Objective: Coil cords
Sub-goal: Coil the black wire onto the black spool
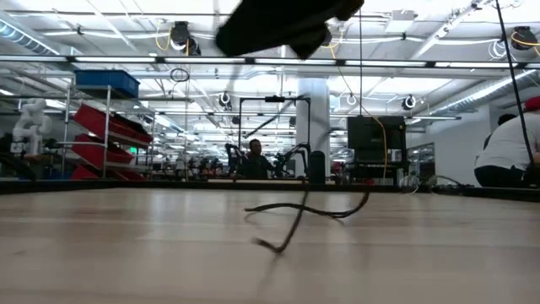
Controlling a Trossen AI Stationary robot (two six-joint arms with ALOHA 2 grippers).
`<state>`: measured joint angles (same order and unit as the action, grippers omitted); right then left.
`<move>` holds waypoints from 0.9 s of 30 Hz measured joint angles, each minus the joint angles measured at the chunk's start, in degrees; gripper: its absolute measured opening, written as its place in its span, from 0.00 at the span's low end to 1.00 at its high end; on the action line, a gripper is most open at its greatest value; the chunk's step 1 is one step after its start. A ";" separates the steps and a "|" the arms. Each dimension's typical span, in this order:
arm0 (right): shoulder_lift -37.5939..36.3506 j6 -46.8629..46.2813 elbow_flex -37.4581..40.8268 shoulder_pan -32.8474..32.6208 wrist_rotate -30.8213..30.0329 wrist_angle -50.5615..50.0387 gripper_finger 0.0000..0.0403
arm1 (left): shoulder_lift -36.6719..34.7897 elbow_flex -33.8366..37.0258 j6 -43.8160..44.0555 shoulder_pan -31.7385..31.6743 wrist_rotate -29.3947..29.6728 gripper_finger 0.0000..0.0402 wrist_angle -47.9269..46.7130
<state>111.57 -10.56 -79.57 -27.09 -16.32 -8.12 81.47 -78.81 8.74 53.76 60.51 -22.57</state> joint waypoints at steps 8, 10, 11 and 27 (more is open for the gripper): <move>-9.23 -3.19 0.00 -3.02 -0.25 -15.32 0.00 | 0.18 0.00 8.38 -0.35 -1.22 0.01 -9.29; -10.69 -3.61 0.00 -4.12 -1.58 -18.47 0.00 | 0.49 0.00 12.85 -0.92 -2.22 0.01 -12.87; -11.33 -3.78 0.00 -4.58 -1.89 -20.11 0.00 | 0.59 0.03 14.78 -0.95 -2.68 0.01 -14.65; -14.32 -8.03 -0.07 -8.40 -3.91 -30.46 0.00 | 0.59 0.07 19.42 -0.92 -3.70 0.01 -18.82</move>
<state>97.25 -18.59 -79.64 -35.48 -20.23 -38.58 82.06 -78.74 28.16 52.84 56.81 -41.40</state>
